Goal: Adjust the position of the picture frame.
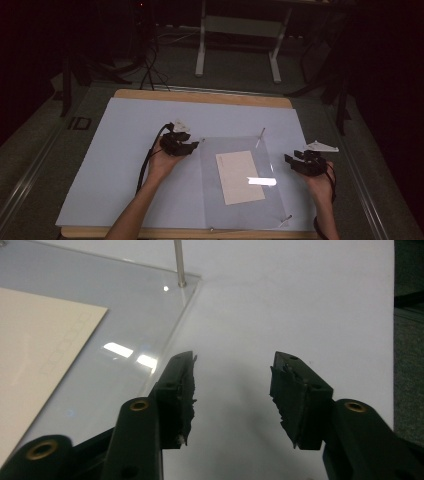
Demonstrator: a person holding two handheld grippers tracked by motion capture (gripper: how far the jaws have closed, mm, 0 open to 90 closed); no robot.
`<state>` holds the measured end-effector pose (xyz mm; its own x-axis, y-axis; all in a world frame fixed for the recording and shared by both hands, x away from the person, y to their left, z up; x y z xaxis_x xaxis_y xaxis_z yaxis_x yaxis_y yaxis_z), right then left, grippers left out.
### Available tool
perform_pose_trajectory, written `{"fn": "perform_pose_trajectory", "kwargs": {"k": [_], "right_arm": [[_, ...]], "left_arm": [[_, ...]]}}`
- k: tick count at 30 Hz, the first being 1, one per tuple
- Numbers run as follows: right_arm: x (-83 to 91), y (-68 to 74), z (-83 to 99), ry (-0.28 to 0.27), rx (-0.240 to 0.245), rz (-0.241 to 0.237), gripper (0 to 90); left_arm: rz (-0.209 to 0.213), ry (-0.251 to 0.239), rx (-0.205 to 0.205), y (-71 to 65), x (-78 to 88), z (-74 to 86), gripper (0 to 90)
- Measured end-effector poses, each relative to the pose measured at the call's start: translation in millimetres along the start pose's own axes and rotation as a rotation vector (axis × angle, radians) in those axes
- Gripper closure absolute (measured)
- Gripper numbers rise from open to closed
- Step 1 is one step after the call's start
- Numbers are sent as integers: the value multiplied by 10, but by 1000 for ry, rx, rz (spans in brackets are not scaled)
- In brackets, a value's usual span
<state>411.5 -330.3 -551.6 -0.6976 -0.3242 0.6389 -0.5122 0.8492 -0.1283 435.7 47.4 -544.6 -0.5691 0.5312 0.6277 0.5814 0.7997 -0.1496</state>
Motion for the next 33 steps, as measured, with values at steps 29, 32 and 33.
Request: {"fn": "perform_pose_trajectory", "kwargs": {"k": [29, 32, 33], "right_arm": [[-782, 137, -830, -34, 44, -67, 674], [-878, 152, -868, -7, 58, -70, 702], [-911, 154, -875, 0, 58, -70, 720]], "left_arm": [[27, -83, 1, -42, 120, -206, 521], [21, -76, 6, -17, 118, -184, 521], [20, -75, 4, -10, 119, -178, 521]]}}
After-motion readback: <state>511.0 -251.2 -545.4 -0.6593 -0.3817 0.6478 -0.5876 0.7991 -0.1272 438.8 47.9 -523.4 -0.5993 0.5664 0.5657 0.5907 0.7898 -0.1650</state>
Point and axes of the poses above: each handheld gripper's, and its own axes: x roughly backward along the jaws, z roughly out of its underside, y roughly to its left, the point moved 8 cm from there along -x, roughly forward along the jaws, and after that the axes turned 9 degrees about x, right-handed, at the moved point
